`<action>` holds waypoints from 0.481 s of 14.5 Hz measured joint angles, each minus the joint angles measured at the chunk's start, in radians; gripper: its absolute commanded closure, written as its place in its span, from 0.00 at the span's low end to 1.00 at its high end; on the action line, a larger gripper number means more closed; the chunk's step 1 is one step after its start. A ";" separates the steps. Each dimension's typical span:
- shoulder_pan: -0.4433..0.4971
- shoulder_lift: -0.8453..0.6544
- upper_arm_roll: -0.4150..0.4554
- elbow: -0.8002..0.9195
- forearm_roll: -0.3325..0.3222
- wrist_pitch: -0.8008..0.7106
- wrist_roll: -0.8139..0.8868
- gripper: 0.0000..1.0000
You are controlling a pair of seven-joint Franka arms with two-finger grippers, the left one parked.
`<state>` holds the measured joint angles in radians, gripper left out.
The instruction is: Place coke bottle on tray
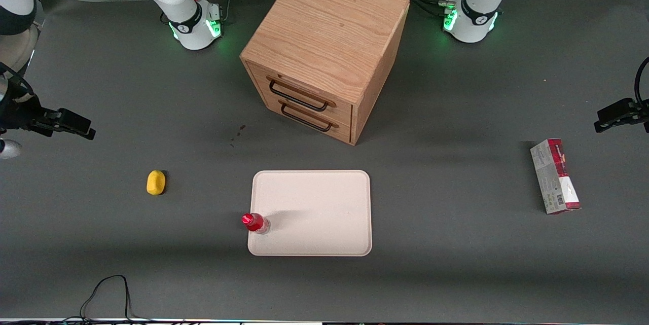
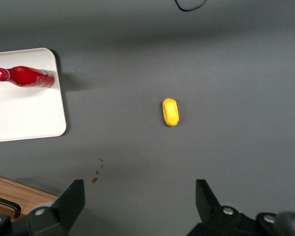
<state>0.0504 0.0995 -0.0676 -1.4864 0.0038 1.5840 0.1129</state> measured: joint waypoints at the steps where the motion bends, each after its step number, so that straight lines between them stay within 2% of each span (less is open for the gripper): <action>1: -0.004 -0.017 0.000 -0.017 -0.006 0.000 -0.011 0.00; 7: -0.009 -0.046 -0.003 -0.046 -0.027 -0.019 -0.060 0.00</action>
<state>0.0412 0.0533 -0.0708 -1.5322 -0.0230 1.5655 0.0531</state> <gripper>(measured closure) 0.000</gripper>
